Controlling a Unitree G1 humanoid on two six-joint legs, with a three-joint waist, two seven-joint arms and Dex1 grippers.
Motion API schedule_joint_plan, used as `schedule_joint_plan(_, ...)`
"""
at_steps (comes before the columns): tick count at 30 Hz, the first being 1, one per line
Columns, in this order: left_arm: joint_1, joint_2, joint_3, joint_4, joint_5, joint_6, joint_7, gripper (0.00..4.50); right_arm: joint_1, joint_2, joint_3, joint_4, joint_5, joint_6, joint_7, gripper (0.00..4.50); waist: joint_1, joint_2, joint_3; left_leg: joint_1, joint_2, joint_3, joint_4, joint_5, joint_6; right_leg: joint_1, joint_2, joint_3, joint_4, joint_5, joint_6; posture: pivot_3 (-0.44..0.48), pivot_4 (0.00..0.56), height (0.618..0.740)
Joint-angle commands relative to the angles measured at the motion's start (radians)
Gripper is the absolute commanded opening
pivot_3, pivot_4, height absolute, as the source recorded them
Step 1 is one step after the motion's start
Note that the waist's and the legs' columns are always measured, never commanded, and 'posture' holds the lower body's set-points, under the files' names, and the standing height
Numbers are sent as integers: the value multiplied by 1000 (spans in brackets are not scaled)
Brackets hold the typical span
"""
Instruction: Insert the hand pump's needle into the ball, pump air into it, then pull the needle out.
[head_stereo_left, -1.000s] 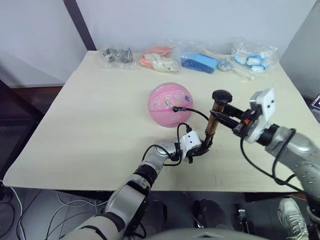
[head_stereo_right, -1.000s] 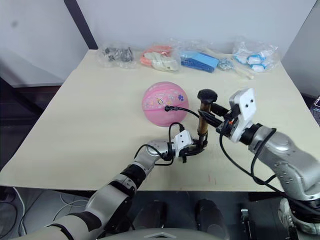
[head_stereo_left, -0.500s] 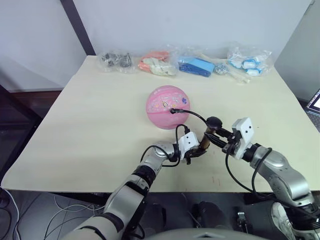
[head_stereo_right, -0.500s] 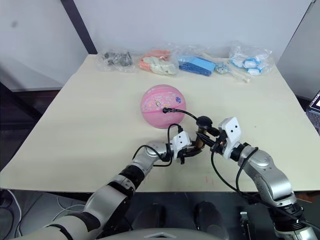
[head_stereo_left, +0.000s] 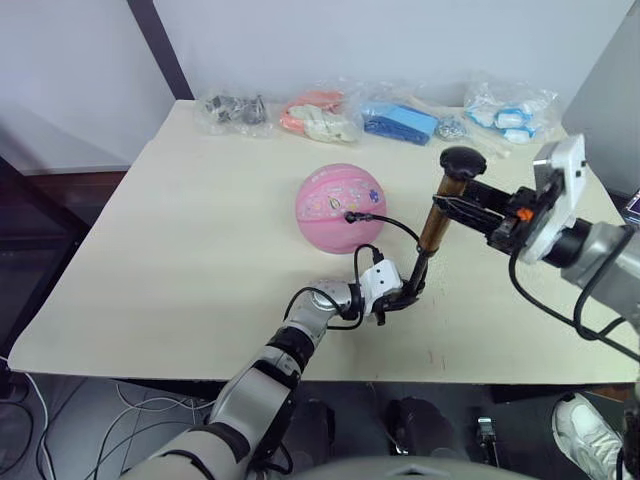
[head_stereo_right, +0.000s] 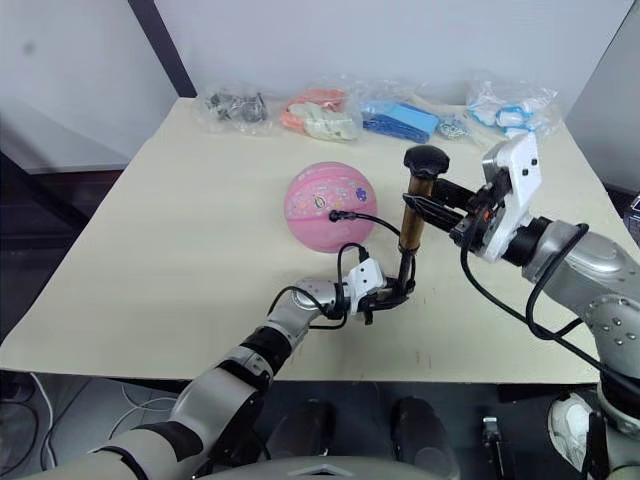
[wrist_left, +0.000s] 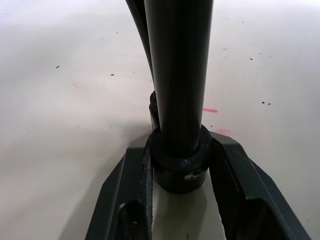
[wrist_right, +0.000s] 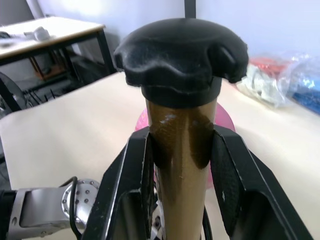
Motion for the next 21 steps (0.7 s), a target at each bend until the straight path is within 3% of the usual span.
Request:
schedule_joint_plan(1,59,56,-15,109,62,70,21,1116,-50,3,-58,-54,50,-45,-31,1058,1,0,0,-3,-1,0,1,0,0,-3,0,1,1,2,2,0,150,740)
schedule_joint_plan(7,59,56,-17,107,61,71,19,1116,129,72,90,-32,-135,-122,27,1058,-1,-2,-1,-2,-2,3,1,0,0,-3,0,4,0,2,3,0,150,740)
schedule_joint_plan(11,58,58,-18,101,61,74,19,1116,293,101,332,136,-434,-284,105,1058,-7,-8,-10,1,0,3,1,0,0,-1,3,4,0,2,2,0,150,740)
schedule_joint_plan(14,60,61,-19,97,61,76,18,1116,354,162,438,249,-545,-383,153,1058,-13,-7,-18,4,1,3,0,0,0,1,4,4,0,2,2,0,150,740)
schedule_joint_plan(18,65,67,-18,88,59,79,18,1116,396,210,480,333,-627,-456,192,1058,-25,-11,-23,18,5,3,-2,0,0,13,3,4,0,-2,-4,0,150,740)
schedule_joint_plan(21,69,72,-17,82,58,82,18,1116,429,247,497,408,-676,-499,222,1058,-26,-11,-24,20,8,3,-3,-1,-1,15,1,3,-1,-3,-6,0,150,740)
